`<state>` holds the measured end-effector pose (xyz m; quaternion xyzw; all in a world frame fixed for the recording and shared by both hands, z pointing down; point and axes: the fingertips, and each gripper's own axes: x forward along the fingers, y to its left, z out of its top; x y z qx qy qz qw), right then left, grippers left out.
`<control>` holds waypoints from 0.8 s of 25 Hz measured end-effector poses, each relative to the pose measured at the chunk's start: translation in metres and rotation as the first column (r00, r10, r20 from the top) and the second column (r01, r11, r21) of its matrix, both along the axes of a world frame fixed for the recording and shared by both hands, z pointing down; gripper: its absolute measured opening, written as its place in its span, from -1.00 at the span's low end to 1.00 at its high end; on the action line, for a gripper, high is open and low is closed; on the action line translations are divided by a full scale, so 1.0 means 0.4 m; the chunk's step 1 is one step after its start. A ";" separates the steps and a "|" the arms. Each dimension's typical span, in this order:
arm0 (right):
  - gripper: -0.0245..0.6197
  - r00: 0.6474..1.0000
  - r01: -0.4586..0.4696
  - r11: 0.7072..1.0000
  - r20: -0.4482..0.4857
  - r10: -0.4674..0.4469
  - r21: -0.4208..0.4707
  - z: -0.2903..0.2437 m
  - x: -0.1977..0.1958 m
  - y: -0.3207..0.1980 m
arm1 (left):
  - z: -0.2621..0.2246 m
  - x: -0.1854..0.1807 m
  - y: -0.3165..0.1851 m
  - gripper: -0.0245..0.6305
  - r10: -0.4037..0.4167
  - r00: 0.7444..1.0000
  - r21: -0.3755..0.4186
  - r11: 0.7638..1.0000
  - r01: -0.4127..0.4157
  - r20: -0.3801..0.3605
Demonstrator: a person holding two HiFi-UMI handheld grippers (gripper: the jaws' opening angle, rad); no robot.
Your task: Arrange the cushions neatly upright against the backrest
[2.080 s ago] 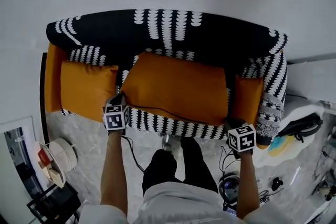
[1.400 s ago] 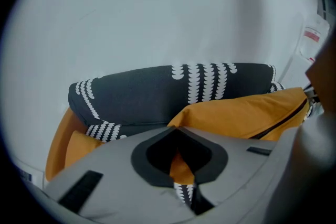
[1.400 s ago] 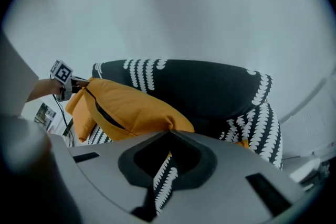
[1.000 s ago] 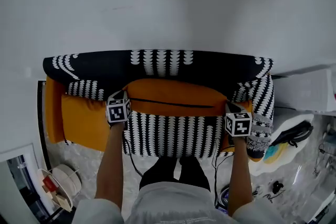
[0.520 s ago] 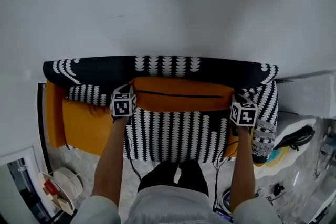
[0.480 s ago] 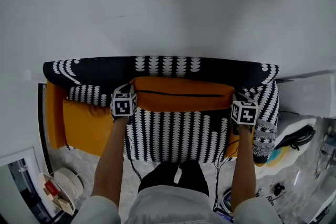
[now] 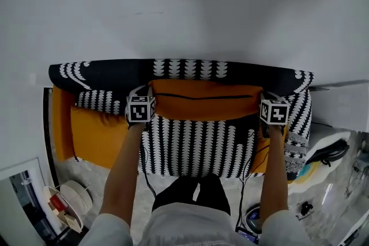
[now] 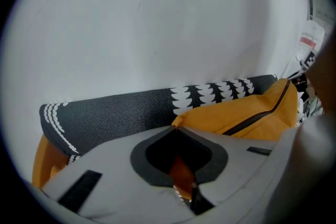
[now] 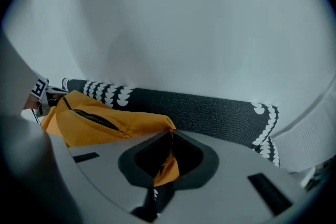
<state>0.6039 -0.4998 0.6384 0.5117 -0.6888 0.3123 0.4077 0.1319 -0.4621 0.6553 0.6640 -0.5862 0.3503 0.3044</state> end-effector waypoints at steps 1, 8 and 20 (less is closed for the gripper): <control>-0.90 1.000 0.006 1.000 0.005 -0.006 0.009 -0.005 0.000 -0.001 | -0.006 -0.001 0.000 -0.85 0.004 1.000 0.009 1.000 -0.004 0.001; -0.64 0.997 -0.052 0.990 0.058 0.045 0.133 -0.085 0.026 0.018 | -0.084 -0.003 0.006 -0.62 -0.001 1.000 0.120 0.993 0.005 -0.032; -0.38 0.996 0.076 0.961 0.024 -0.086 0.266 -0.300 -0.012 0.086 | -0.300 -0.012 0.137 -0.50 -0.038 0.999 0.250 0.967 0.044 -0.030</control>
